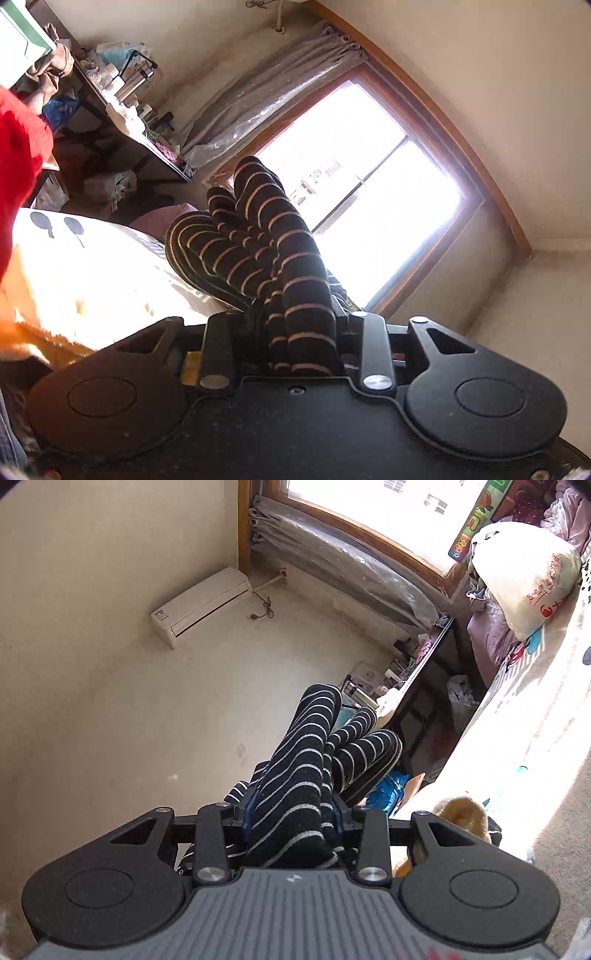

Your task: Fold clothes

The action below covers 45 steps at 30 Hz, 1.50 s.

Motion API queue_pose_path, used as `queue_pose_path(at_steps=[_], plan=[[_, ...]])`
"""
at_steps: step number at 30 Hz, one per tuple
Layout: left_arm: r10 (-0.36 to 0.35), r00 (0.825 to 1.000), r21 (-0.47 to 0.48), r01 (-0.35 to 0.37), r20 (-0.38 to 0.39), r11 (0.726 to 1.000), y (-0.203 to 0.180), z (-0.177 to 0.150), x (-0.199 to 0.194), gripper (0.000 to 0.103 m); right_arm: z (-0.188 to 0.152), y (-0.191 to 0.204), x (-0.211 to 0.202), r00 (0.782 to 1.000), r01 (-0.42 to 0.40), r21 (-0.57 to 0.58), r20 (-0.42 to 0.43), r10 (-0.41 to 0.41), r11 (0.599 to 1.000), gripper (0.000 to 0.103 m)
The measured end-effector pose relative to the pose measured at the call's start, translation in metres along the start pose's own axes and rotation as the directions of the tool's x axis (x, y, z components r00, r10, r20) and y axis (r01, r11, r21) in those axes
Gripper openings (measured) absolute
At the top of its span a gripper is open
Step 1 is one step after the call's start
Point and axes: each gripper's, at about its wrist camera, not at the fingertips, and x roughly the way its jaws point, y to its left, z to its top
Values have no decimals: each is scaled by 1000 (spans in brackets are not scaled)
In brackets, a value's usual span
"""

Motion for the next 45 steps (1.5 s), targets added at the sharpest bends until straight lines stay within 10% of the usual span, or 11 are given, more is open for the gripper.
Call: queue_pose_path(at_steps=[2,4,5,7,10,16,25,33,41,45], plan=[[6,998,13,-7,68,1000,-4,20,7,34,4,-8,31,999,42,-9,-6,-42,999,39],[213,973,0,-214,89,977,11,21,24,54,-5,-29,64,974,215,-19,-65,-215,977,59],[366,927,39,-370,75,928,15,17,36,73,-13,-42,78,944,310,-29,-114,-311,950,73],[546,835,149,-549,67,822,20,0,47,73,-31,-57,88,895,411,-86,-151,-419,908,70],[487,870,170,-492,74,854,24,-28,29,73,-41,-48,67,917,384,-145,-58,-395,912,70],[486,872,170,-488,61,856,20,-57,-1,74,-52,-35,22,915,391,-202,-24,-403,898,71],[477,877,262,-449,-51,854,0,-93,-44,74,-86,2,-88,840,498,-166,-151,-521,851,80],[455,851,381,-342,-262,859,-44,-151,-106,91,-134,83,-228,646,697,-250,-188,-739,672,102],[354,818,478,-112,-454,871,-104,-210,-153,100,-156,164,-328,455,846,-277,-74,-887,457,103],[335,797,554,0,-502,832,-144,-233,-171,103,-163,199,-369,363,898,-269,9,-932,347,103]])
